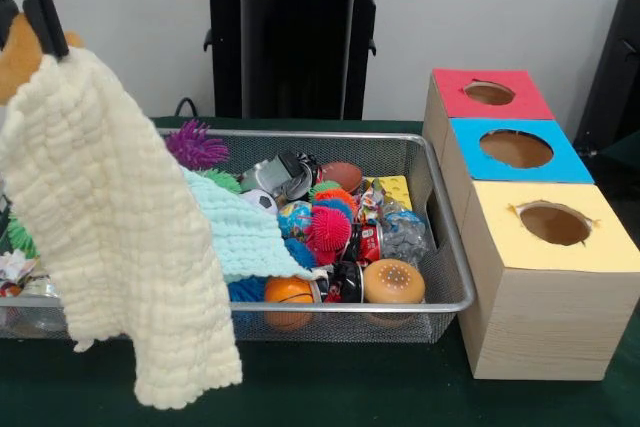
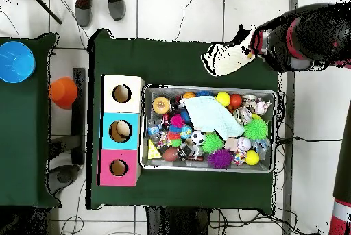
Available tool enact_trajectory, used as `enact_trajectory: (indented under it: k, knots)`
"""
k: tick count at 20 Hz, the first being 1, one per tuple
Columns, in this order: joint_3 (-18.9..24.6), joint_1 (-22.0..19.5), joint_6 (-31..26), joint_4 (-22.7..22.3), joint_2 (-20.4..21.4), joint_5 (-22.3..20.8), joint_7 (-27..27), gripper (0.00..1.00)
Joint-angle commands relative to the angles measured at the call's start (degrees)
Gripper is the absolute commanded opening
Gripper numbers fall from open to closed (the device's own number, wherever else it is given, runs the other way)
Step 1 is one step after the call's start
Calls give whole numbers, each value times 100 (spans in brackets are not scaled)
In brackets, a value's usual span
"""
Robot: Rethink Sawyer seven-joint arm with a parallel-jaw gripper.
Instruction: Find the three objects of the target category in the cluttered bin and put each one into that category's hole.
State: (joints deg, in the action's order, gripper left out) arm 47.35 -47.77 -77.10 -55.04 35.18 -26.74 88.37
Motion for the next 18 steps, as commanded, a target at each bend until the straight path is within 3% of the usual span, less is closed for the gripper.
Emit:
enact_trajectory:
  k: [1,7,18]
  knots:
    - [-750,524,-676,533,94,-530,340,0]
    - [-938,601,-438,483,25,-423,272,0]
    - [-1359,678,115,-391,378,-48,670,0]
